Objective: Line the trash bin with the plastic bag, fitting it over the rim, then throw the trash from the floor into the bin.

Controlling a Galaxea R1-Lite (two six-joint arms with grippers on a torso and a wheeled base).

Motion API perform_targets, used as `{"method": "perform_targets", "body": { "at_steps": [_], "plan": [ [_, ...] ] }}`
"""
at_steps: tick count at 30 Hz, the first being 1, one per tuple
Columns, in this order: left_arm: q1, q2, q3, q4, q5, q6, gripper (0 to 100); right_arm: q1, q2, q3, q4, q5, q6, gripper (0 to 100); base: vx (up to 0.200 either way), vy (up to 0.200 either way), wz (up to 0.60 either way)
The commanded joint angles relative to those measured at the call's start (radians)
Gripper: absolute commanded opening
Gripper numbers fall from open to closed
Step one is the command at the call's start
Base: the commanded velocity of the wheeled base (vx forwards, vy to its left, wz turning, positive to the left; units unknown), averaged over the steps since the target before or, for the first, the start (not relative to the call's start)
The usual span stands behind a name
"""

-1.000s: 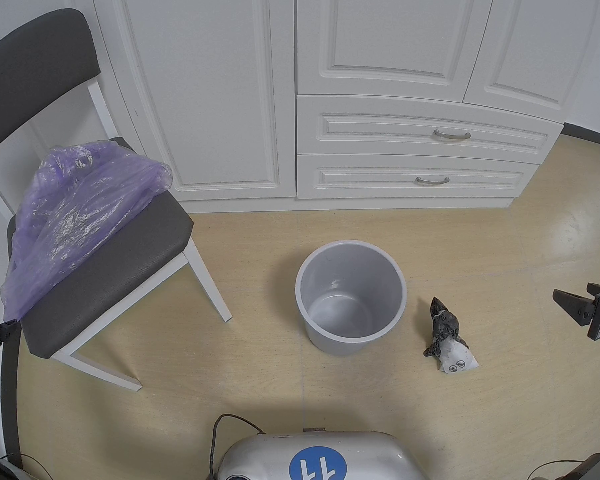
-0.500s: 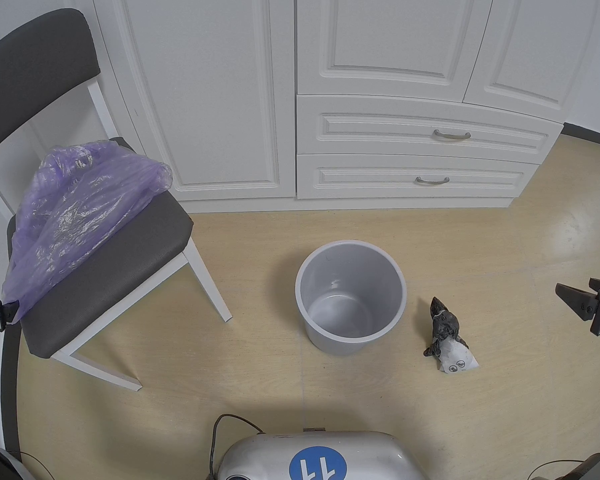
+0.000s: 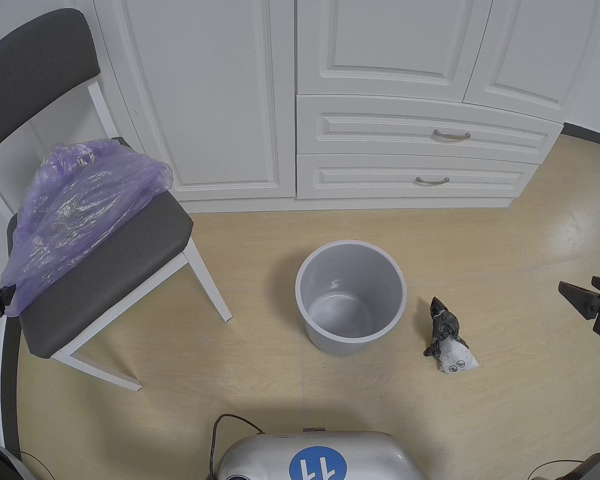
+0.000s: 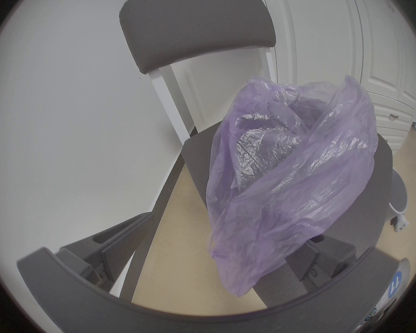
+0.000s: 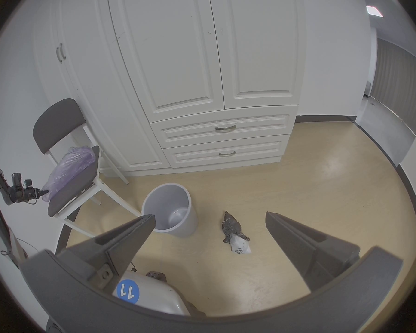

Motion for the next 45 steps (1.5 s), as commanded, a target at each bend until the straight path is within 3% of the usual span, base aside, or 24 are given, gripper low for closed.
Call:
{"method": "perform_targets", "body": {
  "at_steps": [1, 13, 14, 20, 25, 31, 35, 36, 37, 39, 41, 42, 45],
  "plan": [
    [-0.007, 0.022, 0.005, -0.004, -0.002, -0.003, 100, 0.000, -0.006, 0.002, 0.000, 0.001, -0.001, 100, 0.000, 0.000, 0.00],
    [-0.007, 0.075, 0.004, -0.033, -0.058, -0.001, 100, 0.000, -0.008, -0.001, -0.002, 0.001, -0.001, 100, 0.000, 0.000, 0.00],
    [-0.007, 0.080, 0.005, -0.044, -0.064, -0.001, 0, 0.000, -0.008, -0.001, -0.002, 0.001, -0.001, 100, 0.000, 0.000, 0.00],
    [-0.015, 0.092, 0.013, -0.087, -0.068, -0.024, 0, 0.002, -0.014, -0.001, -0.002, 0.002, -0.003, 100, 0.000, 0.000, 0.00],
    [-0.043, 0.111, 0.037, -0.141, -0.127, -0.089, 0, 0.003, -0.019, -0.001, -0.002, 0.002, -0.004, 100, 0.000, 0.000, 0.00],
    [-0.056, 0.111, 0.162, -0.311, -0.144, -0.103, 0, 0.011, -0.029, -0.001, -0.003, 0.001, -0.004, 100, 0.000, 0.000, 0.00],
    [-0.132, 0.114, 0.266, -0.533, -0.127, -0.175, 0, 0.020, -0.060, 0.010, -0.033, 0.001, -0.007, 100, 0.000, 0.000, 0.00],
    [-0.132, 0.114, 0.266, -0.533, -0.127, -0.175, 0, 0.020, -0.060, 0.010, -0.033, 0.001, -0.007, 100, 0.000, 0.000, 0.00],
    [-0.184, 0.118, 0.301, -0.652, -0.082, -0.189, 0, 0.023, -0.075, 0.013, -0.040, 0.001, -0.009, 100, 0.000, 0.000, 0.00],
    [-0.251, 0.128, 0.309, -0.716, -0.007, -0.193, 0, 0.023, -0.089, 0.008, -0.036, 0.001, -0.011, 100, 0.000, 0.000, 0.00],
    [-0.305, 0.118, 0.303, -0.717, 0.053, -0.199, 0, 0.023, -0.094, 0.005, -0.034, 0.001, -0.012, 100, 0.000, 0.000, 0.00],
    [-0.377, 0.109, 0.292, -0.713, 0.120, -0.216, 0, 0.023, -0.094, 0.002, -0.033, 0.001, -0.012, 100, 0.000, 0.000, 0.00],
    [-0.520, 0.091, 0.272, -0.713, 0.222, -0.254, 0, 0.025, -0.091, -0.006, -0.031, 0.001, -0.014, 100, 0.000, 0.000, 0.00]
  ]
}}
